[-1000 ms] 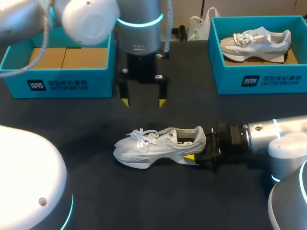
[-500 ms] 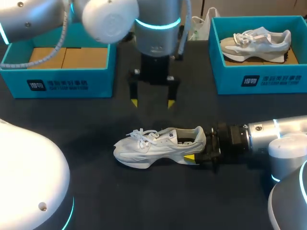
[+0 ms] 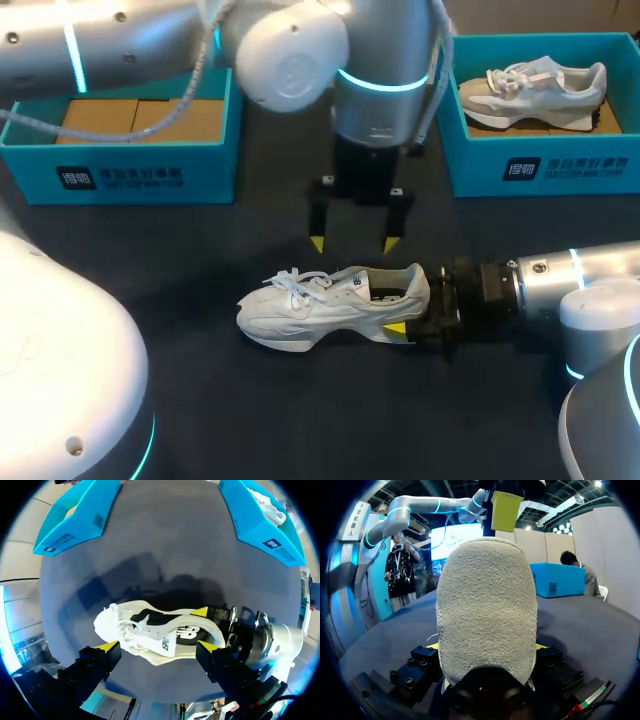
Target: Take the shoe out of the shoebox, open the shoe tongue, remove and reinsert the insole, then place the shoe into the shoebox
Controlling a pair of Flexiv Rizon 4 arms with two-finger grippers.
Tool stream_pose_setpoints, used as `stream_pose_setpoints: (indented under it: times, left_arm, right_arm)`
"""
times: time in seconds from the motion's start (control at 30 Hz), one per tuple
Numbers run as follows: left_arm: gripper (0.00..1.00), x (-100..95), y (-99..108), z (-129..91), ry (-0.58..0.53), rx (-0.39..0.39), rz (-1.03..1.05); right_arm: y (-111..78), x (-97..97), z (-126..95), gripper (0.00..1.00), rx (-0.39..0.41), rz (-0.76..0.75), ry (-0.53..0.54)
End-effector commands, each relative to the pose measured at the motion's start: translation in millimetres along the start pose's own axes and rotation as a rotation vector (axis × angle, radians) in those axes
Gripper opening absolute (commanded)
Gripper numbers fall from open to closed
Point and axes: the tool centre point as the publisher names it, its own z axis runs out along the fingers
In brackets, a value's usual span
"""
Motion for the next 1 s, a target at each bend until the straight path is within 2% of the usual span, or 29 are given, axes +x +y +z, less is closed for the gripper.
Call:
stream_pose_setpoints:
  times: [0.03, 1.0]
  left_arm:
    - [1.0, 13.3, -0.2, 15.3, -0.049, -0.016, 0.001]
    - [1.0, 5.8, 8.8, 59.7, -0.198, -0.051, 0.042]
  right_arm:
    - [0.2, -0.1, 0.2, 0.0, 0.004, 0.002, 0.0]
    - [0.2, -0.1, 0.2, 0.0, 0.004, 0.002, 0.0]
